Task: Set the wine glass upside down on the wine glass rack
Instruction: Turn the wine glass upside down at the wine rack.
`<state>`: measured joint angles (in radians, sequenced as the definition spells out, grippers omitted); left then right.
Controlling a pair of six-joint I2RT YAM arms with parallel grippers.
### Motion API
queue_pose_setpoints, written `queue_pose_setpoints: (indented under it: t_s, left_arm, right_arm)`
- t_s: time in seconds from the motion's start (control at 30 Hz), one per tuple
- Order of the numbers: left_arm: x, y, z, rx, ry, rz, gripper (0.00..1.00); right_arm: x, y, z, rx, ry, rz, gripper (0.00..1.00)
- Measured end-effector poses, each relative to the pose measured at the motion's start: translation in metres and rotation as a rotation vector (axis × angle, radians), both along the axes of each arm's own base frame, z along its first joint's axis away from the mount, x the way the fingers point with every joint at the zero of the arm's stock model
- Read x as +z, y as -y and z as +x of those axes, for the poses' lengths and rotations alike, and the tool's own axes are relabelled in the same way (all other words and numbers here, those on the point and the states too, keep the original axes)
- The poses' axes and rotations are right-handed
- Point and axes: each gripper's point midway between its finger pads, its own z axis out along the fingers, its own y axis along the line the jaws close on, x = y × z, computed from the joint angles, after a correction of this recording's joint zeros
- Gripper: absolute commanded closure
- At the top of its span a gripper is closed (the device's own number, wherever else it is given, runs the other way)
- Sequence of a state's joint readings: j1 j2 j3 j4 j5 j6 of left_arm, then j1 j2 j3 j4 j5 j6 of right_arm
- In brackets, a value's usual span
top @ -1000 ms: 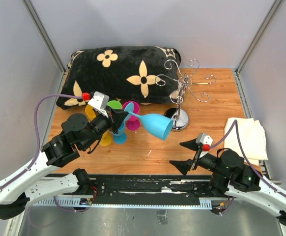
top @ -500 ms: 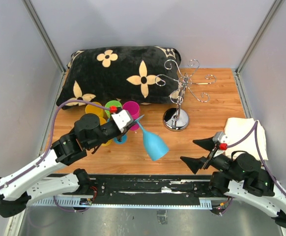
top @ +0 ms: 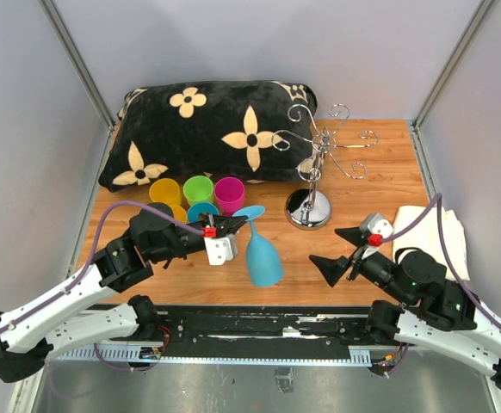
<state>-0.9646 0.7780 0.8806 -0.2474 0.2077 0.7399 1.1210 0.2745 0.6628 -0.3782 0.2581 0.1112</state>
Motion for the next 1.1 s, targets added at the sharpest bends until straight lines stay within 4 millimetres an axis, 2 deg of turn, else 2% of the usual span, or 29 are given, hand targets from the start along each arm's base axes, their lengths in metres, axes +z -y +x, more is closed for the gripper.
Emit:
queue_pose_setpoints:
  t_s: [0.13,0.23,0.43,0.6,0.83,0.97,1.1]
  left_arm:
    - [0.015,0.005,-0.001,-0.043,0.105,-0.02,1.0]
    - [0.018,0.01,0.0,-0.069,0.156,-0.008,0.99]
    - [0.011,0.021,0.004,-0.107,0.209,0.035,1.0]
    - [0.002,0.03,0.002,-0.149,0.209,0.061,1.0]
    - [-0.001,0.039,-0.002,-0.198,0.204,0.056,1.0]
    - [-0.005,0.044,-0.002,-0.219,0.196,0.06,0.99]
    - [-0.006,0.045,-0.003,-0.227,0.194,0.055,0.99]
  right_arm:
    - [-0.005,-0.01,0.002,-0.017,-0.091,0.024,0.09]
    - [-0.009,-0.018,0.001,-0.011,-0.144,0.042,0.12]
    - [0.002,-0.04,0.002,0.009,-0.203,0.195,0.2]
    - [0.0,-0.061,0.011,0.001,-0.233,0.242,0.24]
    - [-0.003,-0.087,0.022,0.007,-0.235,0.238,0.42]
    - [0.003,-0.098,0.024,0.033,-0.223,0.27,0.53]
    - [0.01,-0.106,0.026,0.047,-0.21,0.307,0.58]
